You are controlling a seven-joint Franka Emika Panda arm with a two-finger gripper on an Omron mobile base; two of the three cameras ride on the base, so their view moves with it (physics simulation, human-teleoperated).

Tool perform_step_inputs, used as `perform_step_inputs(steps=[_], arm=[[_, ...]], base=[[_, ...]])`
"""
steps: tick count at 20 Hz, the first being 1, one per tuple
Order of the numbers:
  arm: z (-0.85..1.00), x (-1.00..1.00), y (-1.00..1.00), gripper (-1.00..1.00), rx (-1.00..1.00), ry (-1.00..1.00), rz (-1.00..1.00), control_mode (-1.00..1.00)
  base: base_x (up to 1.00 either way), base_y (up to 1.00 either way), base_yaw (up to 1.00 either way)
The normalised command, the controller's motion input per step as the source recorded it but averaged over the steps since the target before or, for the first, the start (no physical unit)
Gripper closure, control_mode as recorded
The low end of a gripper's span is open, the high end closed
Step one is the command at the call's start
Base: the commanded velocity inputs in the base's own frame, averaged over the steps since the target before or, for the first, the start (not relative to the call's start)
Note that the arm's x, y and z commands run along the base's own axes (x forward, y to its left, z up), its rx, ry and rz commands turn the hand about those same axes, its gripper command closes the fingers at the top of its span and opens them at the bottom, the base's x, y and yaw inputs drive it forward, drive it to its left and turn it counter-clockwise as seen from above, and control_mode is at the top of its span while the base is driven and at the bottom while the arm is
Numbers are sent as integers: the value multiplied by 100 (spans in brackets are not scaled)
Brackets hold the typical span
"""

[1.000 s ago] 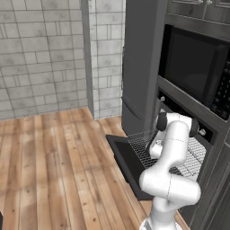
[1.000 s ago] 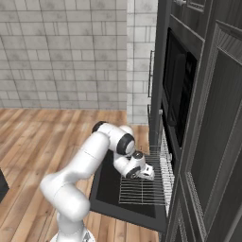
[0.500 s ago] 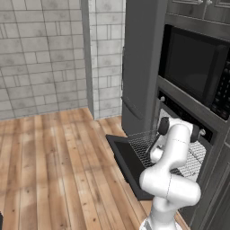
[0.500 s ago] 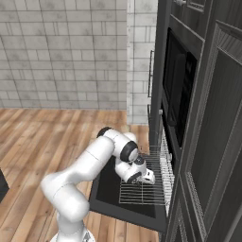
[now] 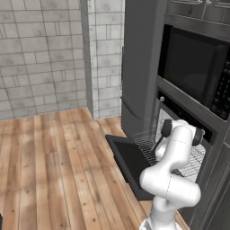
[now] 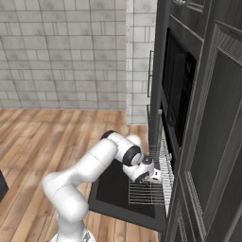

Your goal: Place the fish on the bottom rack of the oven, and slide the tray back inside. Close the oven door.

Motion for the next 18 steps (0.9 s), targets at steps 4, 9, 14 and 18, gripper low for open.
perform_step_inputs(steps=[4,9,14,18], arm=[[-29,0,50,-100,0,0,1,-100],[5,-23,47,-100,-1,-11,0,-100],[54,-8,21,-100,-3,-16,-1,-100],[68,0,16,-100,-6,-13,-1,-100]], base=[[0,0,0],[0,0,0],[0,0,0],[0,0,0]])
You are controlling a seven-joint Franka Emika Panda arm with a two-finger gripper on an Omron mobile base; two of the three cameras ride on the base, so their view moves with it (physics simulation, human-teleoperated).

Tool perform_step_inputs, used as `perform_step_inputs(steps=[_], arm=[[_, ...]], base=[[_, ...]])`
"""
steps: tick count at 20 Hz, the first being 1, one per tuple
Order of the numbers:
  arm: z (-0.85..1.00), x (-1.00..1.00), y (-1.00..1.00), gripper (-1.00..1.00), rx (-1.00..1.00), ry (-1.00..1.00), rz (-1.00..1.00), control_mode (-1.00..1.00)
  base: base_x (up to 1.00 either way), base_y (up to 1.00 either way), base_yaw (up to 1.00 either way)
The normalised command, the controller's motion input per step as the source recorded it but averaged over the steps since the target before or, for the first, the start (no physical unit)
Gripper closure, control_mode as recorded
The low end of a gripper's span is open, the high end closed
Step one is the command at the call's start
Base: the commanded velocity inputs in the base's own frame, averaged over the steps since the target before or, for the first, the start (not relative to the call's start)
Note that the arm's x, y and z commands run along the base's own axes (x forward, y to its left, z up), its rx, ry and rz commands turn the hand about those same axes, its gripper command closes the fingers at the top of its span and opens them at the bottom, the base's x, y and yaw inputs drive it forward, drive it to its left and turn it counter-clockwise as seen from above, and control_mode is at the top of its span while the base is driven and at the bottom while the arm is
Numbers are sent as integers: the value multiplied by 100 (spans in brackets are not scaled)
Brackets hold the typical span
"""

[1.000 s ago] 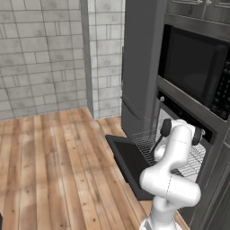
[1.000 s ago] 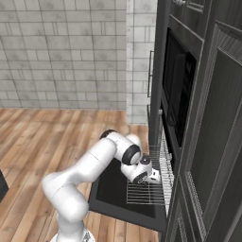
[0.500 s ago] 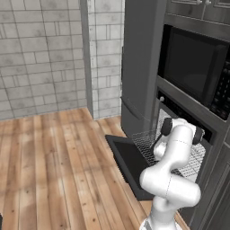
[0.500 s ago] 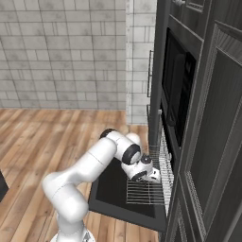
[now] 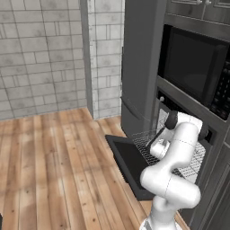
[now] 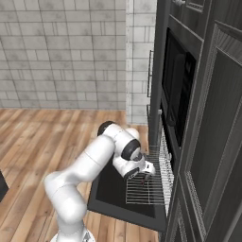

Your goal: Place the fish on the bottom rack of the oven, and slide the tray back inside. Close the oven door.

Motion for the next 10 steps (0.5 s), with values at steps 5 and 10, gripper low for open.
perform_step_inputs(steps=[5,10], arm=[[89,-23,24,-100,-7,-14,-3,-100],[86,-70,65,-100,-8,-15,-11,-100]], base=[[0,0,0],[0,0,0]])
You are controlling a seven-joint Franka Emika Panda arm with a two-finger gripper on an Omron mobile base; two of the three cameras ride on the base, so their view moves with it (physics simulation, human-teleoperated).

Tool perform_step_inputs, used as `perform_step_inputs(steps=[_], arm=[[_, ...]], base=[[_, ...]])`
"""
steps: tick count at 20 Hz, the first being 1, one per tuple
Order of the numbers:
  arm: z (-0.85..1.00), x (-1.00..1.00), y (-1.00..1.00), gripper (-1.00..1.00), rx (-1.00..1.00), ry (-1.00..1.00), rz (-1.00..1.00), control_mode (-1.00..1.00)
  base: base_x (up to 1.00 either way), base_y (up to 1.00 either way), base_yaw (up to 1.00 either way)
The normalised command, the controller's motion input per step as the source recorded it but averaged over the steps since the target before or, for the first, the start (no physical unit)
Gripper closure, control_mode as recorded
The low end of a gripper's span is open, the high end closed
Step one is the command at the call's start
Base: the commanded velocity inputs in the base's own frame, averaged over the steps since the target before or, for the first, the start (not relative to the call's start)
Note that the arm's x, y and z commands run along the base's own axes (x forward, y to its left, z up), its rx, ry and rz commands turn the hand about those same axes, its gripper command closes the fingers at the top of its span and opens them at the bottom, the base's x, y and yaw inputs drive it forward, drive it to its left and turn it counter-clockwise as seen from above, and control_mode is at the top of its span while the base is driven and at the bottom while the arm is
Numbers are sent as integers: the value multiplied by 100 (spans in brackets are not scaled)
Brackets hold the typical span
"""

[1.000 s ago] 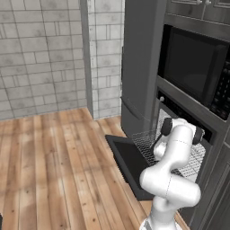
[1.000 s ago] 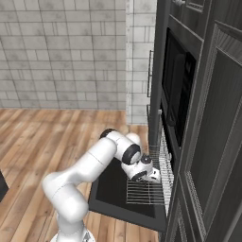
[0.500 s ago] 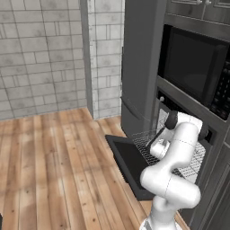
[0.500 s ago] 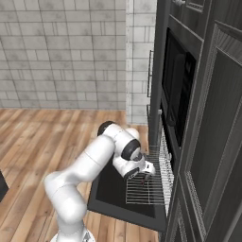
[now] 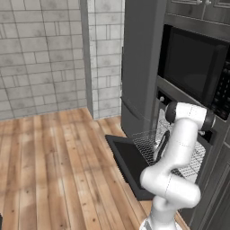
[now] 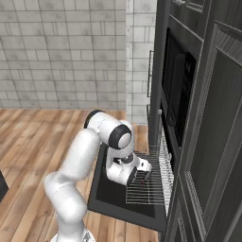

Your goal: Place the fish on the bottom rack of the oven, and slide the tray back inside. Close the oven door.

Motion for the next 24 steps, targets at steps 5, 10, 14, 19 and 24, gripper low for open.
perform_step_inputs(steps=[5,10,14,19,24], arm=[[84,-60,78,-100,-1,-12,-22,-100],[87,-49,97,-100,0,-22,-34,-100],[75,-35,100,-100,-1,-14,-38,-100],[62,-10,89,-100,6,2,-34,-100],[52,0,75,-100,26,15,-33,-100]], base=[[0,0,0],[0,0,0],[0,0,0],[0,0,0],[0,0,0]])
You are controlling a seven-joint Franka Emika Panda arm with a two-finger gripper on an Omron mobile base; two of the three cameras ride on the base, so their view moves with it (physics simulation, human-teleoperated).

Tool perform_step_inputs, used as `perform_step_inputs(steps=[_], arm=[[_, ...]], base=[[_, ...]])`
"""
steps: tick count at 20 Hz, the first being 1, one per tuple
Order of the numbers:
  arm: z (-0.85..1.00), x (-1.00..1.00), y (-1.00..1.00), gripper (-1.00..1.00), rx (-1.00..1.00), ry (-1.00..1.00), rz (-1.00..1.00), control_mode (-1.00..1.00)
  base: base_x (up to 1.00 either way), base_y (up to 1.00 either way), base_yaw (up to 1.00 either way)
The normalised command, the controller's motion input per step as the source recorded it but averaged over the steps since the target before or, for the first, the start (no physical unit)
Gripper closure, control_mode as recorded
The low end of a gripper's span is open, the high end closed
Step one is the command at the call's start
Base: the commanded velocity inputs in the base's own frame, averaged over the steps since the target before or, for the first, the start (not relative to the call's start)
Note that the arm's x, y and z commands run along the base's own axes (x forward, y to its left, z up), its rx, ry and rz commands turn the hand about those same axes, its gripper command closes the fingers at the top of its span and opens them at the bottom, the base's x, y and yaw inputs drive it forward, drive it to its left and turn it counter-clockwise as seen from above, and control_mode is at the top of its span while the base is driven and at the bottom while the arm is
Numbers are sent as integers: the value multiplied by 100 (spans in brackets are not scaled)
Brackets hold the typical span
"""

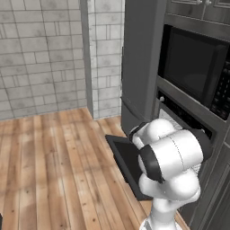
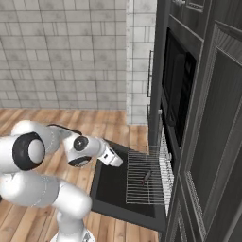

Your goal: Place the fish on the bottom rack of the oven, and slide the tray back inside. Close the oven door.

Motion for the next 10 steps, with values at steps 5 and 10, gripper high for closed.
perform_step_inputs(steps=[5,10], arm=[[40,0,78,-100,27,20,-33,-100],[89,0,70,-100,27,4,-28,-100]], base=[[0,0,0],[0,0,0]])
